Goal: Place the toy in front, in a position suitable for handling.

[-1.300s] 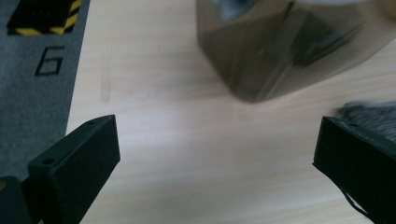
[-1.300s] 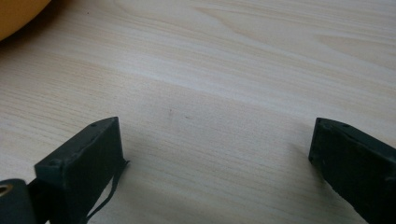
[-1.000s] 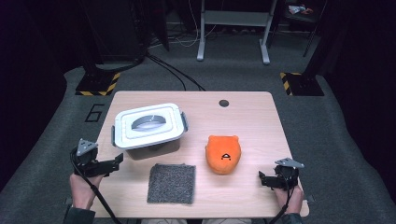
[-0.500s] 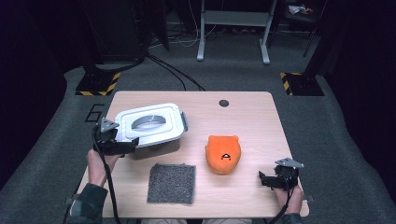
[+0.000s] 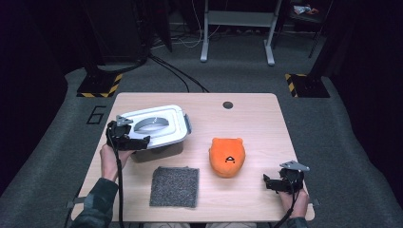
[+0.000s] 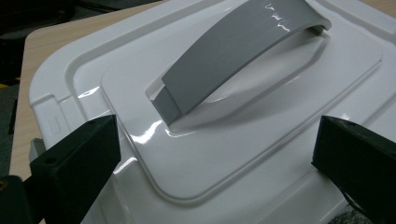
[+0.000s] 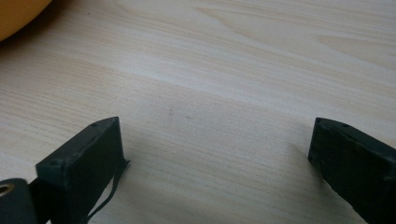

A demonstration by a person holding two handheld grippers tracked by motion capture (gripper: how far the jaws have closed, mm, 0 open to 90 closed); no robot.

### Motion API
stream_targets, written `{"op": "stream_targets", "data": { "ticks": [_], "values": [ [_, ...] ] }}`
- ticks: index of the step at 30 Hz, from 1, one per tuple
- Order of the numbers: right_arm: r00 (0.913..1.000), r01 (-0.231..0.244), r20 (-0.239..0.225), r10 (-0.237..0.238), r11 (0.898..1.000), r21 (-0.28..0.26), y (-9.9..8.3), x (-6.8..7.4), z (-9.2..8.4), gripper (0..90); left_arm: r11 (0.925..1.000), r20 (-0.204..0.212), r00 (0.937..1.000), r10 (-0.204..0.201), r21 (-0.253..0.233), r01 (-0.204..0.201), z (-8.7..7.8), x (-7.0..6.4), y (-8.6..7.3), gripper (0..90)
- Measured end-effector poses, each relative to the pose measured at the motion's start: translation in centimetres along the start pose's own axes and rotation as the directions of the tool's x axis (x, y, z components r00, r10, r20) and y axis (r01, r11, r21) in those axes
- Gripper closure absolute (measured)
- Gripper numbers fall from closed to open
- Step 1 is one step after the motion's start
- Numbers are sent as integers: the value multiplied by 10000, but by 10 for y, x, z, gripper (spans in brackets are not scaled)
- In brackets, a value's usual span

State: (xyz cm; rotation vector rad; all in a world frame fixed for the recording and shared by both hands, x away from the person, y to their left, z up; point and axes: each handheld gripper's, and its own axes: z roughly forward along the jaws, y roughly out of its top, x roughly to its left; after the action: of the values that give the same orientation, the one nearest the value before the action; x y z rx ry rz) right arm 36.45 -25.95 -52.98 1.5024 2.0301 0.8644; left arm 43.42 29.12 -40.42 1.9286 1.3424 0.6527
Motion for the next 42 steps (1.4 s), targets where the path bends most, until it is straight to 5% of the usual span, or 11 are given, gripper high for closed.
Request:
{"op": "stream_targets", "data": {
  "ticks": [11, 42],
  "values": [
    [10000, -40, 26, 40, 10000, -8, 0, 0, 0, 26, 9991, -316, 9988, -376, -205, 370, 10, -2, -1, 8],
    [10000, -60, 7, 60, 10000, -11, 0, 1, 0, 26, 9977, -383, 9983, -436, -531, 415, 39, 7, 19, 6]
  ]
}}
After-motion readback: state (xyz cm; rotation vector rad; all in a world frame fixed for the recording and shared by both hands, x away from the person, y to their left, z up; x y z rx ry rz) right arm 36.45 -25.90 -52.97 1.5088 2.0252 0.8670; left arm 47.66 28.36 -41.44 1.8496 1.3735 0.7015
